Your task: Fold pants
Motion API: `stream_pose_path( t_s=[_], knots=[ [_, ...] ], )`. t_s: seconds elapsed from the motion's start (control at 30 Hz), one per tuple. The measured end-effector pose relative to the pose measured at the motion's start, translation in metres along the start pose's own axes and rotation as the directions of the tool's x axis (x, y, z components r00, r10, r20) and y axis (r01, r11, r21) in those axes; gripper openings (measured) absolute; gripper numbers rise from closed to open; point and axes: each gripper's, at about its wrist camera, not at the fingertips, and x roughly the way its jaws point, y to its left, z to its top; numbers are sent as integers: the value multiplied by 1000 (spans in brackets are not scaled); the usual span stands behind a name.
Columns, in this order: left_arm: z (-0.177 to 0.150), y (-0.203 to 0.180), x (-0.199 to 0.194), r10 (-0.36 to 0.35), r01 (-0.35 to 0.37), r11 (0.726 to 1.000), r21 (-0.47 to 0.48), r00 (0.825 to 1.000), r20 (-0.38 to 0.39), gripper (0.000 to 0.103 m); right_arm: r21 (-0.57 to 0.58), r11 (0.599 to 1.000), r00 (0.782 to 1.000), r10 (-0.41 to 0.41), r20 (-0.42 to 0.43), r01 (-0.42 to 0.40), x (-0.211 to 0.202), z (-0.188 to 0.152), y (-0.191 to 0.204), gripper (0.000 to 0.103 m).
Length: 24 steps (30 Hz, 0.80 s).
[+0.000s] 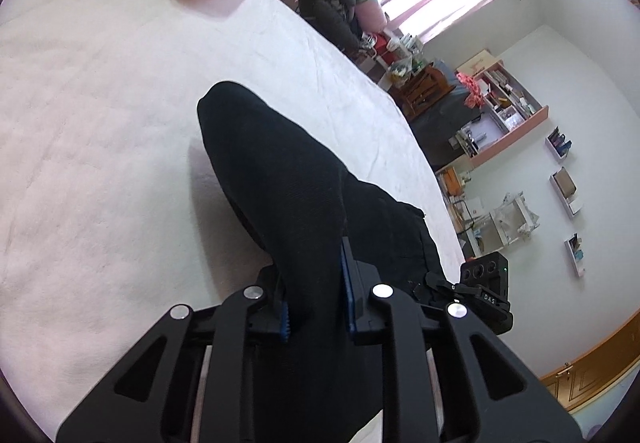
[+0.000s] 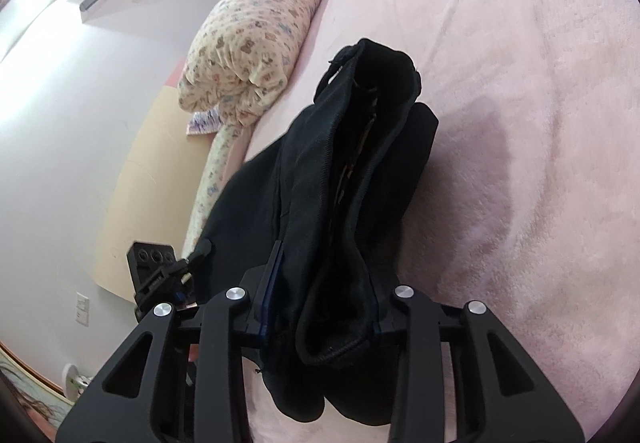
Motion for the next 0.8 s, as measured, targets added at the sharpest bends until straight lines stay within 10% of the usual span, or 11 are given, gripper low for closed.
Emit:
stream_pose_path(
  t_s=[0.8],
  knots=[
    [26,-7,106,113,-113,994,7,994,-14,22,141,989,987,-69,145,49,-35,43,-67,38]
  ],
)
